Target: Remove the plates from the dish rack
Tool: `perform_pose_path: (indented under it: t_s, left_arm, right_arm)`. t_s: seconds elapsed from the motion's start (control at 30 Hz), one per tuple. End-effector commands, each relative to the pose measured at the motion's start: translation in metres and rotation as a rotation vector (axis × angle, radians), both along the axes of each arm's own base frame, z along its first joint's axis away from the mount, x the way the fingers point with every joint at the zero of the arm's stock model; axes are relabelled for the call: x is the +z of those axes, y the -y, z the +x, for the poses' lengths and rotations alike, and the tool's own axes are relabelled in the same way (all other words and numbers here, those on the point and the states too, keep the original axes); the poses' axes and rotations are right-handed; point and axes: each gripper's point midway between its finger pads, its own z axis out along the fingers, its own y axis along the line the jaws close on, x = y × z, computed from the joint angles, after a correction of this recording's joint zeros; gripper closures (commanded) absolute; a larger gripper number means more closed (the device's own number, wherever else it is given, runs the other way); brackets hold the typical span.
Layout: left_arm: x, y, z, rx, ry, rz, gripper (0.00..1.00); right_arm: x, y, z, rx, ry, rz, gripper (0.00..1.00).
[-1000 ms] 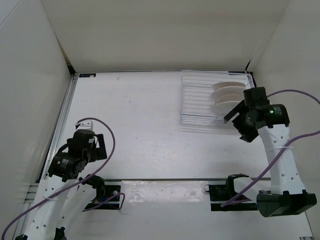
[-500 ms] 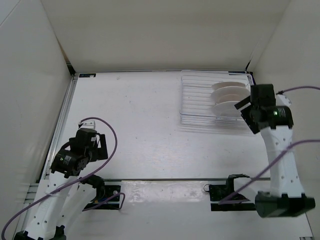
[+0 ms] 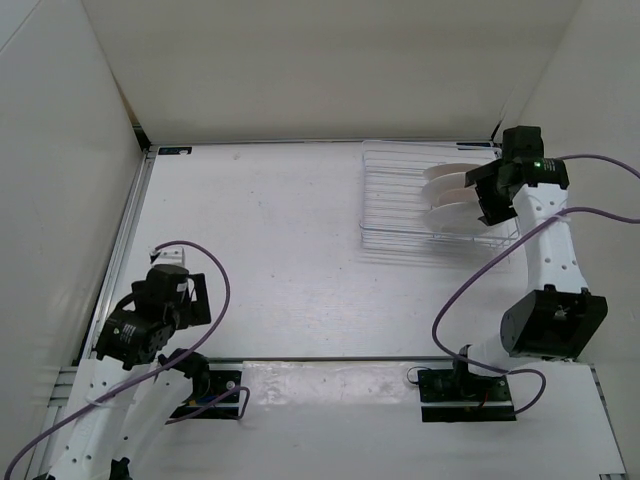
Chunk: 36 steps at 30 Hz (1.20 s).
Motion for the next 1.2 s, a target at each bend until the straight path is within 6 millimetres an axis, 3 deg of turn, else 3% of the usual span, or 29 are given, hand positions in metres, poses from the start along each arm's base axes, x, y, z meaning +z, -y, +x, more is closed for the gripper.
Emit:
perform_pose_path:
  t_s: [0.0,0.2,0.37,0.47,0.6,0.73,0.97,1.07,1.17]
  left_arm:
    - [0.001,-0.007,-0.003,0.027,0.01,0.025,0.0]
    - [-0.002,-0.012,-0.002,0.045,0.0,0.057,0.0]
    - [-0.009,-0.015,-0.001,0.051,-0.024,0.082,0.0]
    - [-0.012,-0.013,0.001,0.04,-0.027,0.079,0.0]
    - [-0.014,-0.013,0.002,0.037,-0.039,0.084,0.0]
    - [-0.015,-0.013,0.001,0.036,-0.044,0.085,0.0]
    - [-0.012,-0.011,0.0,0.022,-0.059,0.083,0.0]
    - [-0.012,-0.011,0.0,0.022,-0.067,0.082,0.0]
    - [-0.011,-0.011,0.0,0.022,-0.068,0.083,0.0]
  right_arm:
    - [0.007,-0.004,0.018,-0.034,0.043,0.09,0.19]
    - [-0.01,0.004,0.03,-0.055,-0.009,0.146,0.25]
    - [-0.026,-0.001,0.025,-0.044,-0.066,0.203,0.34]
    - [-0.038,0.003,0.016,-0.053,-0.107,0.202,0.34]
    - [-0.047,0.003,0.007,-0.033,-0.147,0.196,0.1]
    - [-0.066,0.004,-0.002,-0.027,-0.186,0.201,0.1]
    - [-0.086,0.008,0.004,-0.037,-0.19,0.203,0.1]
    - [-0.085,0.01,0.009,-0.01,-0.166,0.185,0.17]
    - [-0.081,0.013,0.011,0.014,-0.144,0.169,0.32]
